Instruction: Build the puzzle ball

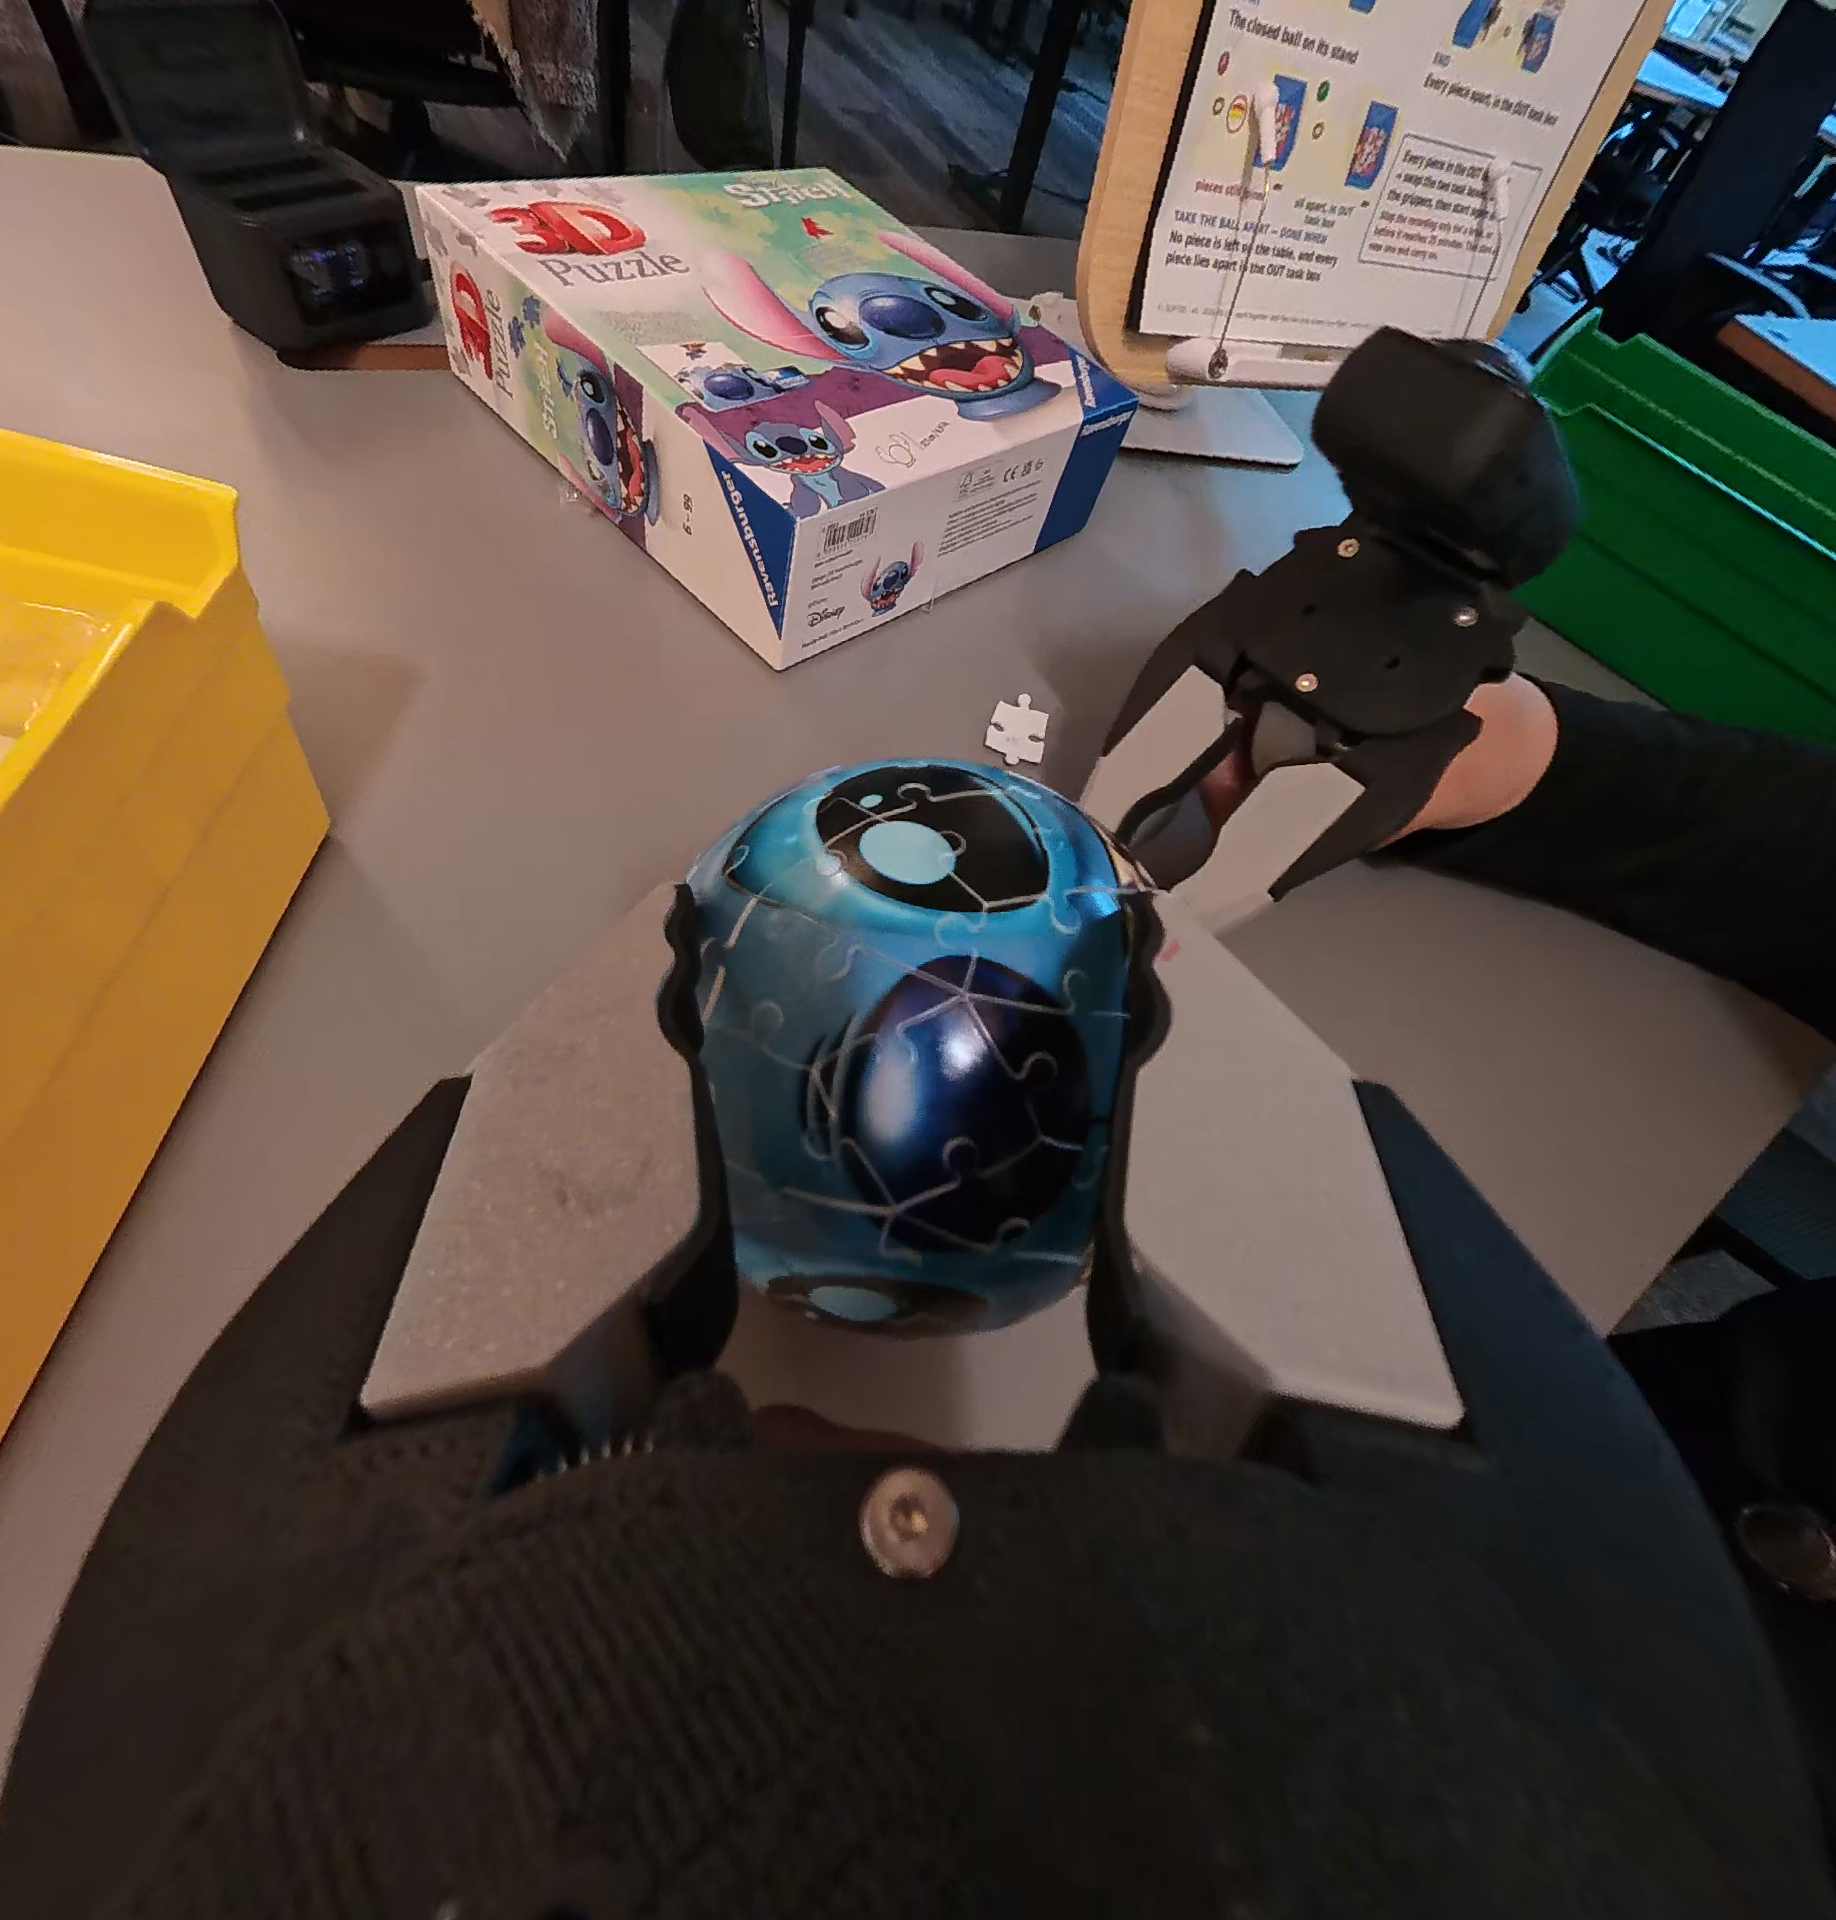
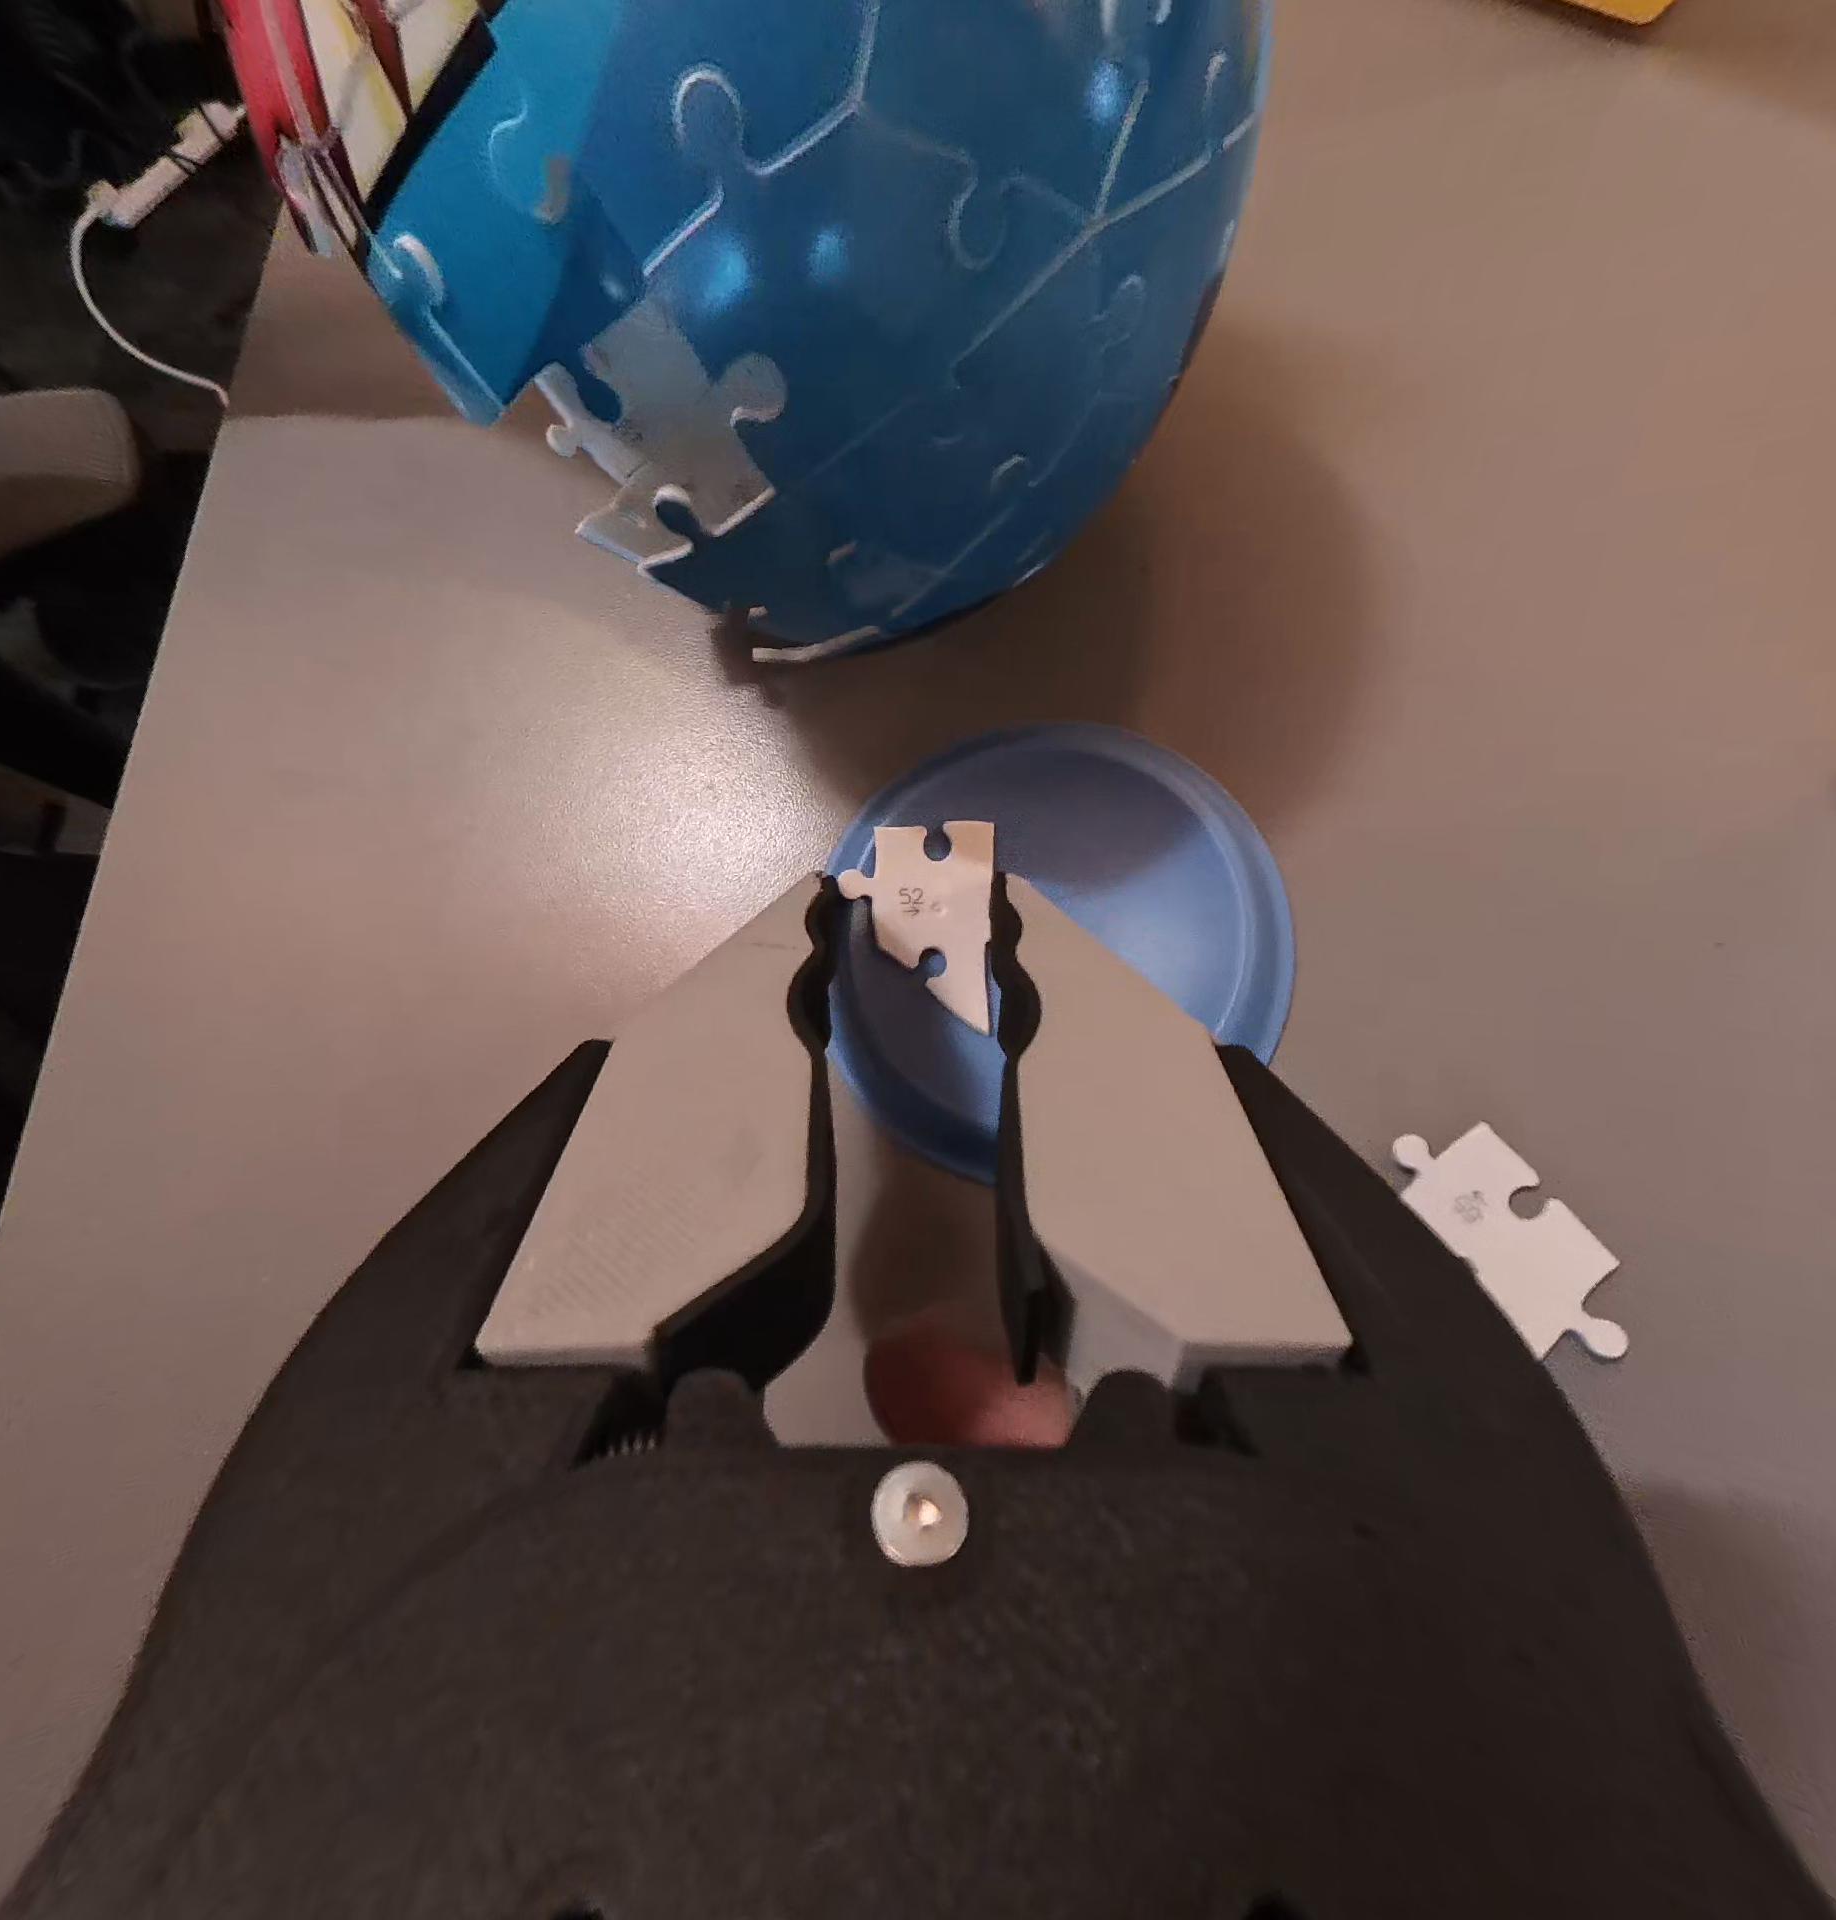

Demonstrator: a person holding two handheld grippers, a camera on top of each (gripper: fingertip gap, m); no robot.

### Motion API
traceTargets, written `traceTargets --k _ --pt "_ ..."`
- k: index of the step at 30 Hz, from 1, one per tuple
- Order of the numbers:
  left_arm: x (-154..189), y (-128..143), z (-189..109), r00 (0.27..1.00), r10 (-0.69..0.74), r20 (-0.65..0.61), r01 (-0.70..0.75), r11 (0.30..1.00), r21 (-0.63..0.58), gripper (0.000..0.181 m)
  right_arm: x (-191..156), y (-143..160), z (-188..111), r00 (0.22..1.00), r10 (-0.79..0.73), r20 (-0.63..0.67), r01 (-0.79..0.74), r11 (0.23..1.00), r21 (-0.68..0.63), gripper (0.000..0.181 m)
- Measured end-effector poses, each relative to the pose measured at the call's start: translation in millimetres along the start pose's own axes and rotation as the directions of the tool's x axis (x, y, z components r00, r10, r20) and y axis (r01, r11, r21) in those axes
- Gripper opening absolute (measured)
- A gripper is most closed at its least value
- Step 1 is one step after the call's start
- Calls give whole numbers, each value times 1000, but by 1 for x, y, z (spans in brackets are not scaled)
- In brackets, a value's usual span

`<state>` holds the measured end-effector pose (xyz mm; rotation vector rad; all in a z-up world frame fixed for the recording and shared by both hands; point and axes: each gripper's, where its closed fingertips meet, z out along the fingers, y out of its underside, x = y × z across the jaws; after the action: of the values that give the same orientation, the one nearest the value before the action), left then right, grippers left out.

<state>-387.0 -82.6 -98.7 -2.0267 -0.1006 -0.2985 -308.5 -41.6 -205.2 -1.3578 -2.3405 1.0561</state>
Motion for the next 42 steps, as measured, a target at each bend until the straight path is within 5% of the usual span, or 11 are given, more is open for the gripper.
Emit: traceTargets --k 9,14,20,28,32,35,42 --pt "-2 1 -4 1000 -6 -16 6 1000 4 81 -16 26 -33 997 -45 -59 42 998 -45 26" --pt "-3 2 -5 999 -13 -31 13 1000 20 82 -18 69 -67 995 8 -102 -14 998 -57 26" --pt "-2 1 -8 998 -27 -61 29 999 39 83 -35 82 -75 1000 14 6 -14 999 -35 27" --pt "-2 0 -36 996 -45 -82 55 990 126 83 -29 -27 -84 985 56 161 -100 955 279 45" --pt "-13 11 -64 997 -66 -35 71 982 176 84 0 -84 -76 934 184 306 -294 883 365 53" --pt "-26 30 -70 992 -126 -21 127 975 181 81 15 -122 -62 856 255 450 -444 809 385 63" --pt "-68 59 -66 981 -173 89 157 975 158 83 47 -160 -15 827 322 461 -502 793 346 67"
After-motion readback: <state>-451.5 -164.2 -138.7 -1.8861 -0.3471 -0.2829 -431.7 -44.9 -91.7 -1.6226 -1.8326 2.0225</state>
